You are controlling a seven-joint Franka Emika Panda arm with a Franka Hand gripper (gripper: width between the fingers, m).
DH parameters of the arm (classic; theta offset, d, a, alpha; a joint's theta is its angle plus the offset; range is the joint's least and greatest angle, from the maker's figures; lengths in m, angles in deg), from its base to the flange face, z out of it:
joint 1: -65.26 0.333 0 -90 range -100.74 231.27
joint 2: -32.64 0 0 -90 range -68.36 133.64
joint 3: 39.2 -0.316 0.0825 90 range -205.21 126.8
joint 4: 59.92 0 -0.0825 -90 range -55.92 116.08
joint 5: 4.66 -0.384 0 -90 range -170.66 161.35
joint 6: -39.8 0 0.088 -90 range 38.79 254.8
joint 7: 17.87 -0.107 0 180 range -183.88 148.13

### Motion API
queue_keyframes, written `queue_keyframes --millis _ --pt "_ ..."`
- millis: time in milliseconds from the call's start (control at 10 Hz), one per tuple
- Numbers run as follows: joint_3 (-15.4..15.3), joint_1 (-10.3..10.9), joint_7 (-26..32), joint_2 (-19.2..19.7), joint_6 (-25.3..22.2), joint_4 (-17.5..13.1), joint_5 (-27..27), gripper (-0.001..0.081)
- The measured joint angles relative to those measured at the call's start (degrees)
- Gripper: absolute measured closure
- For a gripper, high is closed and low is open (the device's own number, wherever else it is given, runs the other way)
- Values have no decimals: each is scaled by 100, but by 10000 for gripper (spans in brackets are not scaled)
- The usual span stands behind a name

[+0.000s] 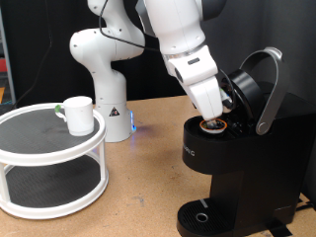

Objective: Make a cup of coffee with the keurig machine

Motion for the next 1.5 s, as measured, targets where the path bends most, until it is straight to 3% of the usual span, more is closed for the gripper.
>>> queue_keyframes --millis 400,900,1100,1500 --pt "86 -13 105 -215 -90 -142 -280 -2" --pt "168 -70 214 -469 -96 -300 -60 -2" --pt "185 -68 287 -487 -124 -360 -428 -2" --pt "348 -80 371 -731 -647 -865 -658 -2"
